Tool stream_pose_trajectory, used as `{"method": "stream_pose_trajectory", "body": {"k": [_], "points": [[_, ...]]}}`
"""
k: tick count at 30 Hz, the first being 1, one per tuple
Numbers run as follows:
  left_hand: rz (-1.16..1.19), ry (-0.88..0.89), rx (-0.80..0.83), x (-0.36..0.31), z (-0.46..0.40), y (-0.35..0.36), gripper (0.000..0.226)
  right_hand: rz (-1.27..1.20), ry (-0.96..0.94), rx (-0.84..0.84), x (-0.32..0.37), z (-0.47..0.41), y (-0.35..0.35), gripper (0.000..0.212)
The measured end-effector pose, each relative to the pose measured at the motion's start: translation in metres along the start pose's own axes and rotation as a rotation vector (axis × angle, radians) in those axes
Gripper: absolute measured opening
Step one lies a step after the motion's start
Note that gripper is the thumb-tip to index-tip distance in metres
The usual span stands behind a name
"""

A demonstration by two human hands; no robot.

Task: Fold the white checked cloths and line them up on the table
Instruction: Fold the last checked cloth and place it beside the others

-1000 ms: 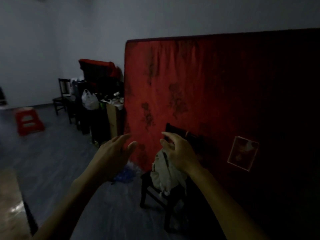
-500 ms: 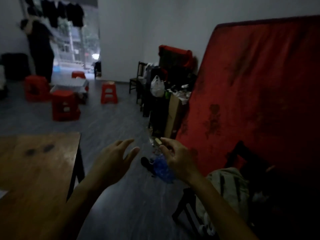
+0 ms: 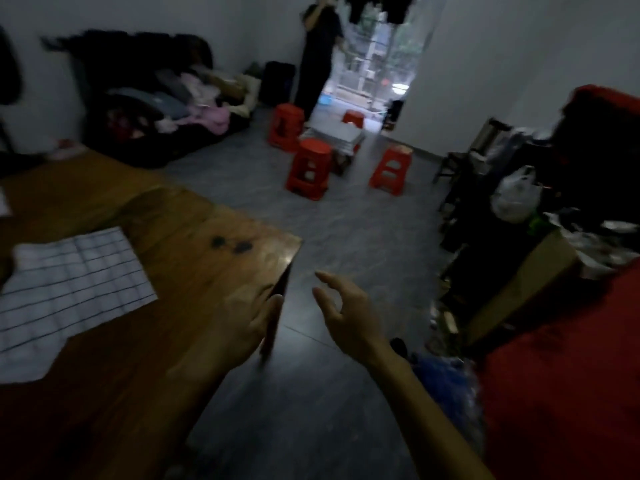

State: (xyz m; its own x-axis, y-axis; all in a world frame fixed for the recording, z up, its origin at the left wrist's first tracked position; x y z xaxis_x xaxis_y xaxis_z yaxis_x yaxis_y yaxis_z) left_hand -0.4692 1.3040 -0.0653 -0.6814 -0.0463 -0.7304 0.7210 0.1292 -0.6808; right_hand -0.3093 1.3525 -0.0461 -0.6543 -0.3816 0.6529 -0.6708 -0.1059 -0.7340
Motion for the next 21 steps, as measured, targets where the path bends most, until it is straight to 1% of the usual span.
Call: {"method": "stream_pose_trajectory", "body": {"k": [2, 6, 9, 15, 18, 21], "points": [[-0.041, -0.089, -0.037, 0.018, -0.012, -0.001, 0.048, -0.042, -0.080, 0.064, -0.004, -0.031, 0.019, 0.036], [-0.071, -0.259, -0.161, 0.042, -0.022, -0.016, 0.052, -0.177, -0.167, 0.216, -0.005, -0.080, 0.050, 0.034], [-0.053, -0.379, -0.257, 0.053, -0.017, -0.029, 0.051, -0.160, -0.349, 0.336, 0.014, -0.107, 0.079, 0.036], [-0.008, -0.597, -0.451, 0.099, 0.000, -0.048, 0.044, -0.191, -0.554, 0.529, 0.052, -0.134, 0.150, 0.035], [-0.006, -0.693, -0.494, 0.137, 0.006, -0.048, 0.042, -0.193, -0.615, 0.632, 0.064, -0.141, 0.197, 0.035], [0.002, -0.745, -0.532, 0.184, 0.002, -0.050, 0.044, -0.166, -0.642, 0.727, 0.070, -0.152, 0.250, 0.036]]}}
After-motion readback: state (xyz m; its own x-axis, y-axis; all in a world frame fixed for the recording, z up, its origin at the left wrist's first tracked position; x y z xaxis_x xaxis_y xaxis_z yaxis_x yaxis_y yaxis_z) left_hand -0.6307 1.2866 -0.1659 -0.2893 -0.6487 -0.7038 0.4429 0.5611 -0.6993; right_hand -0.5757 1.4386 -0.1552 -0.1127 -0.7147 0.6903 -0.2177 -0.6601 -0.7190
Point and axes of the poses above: each hand's wrist, its own z-axis away from the middle knuckle, its own y-axis out of the palm, x = y × z, the point moved 9 cm from there along -z, towards the middle knuckle, and after that the axes turned 1 degree about z, right-handed, at the moved point
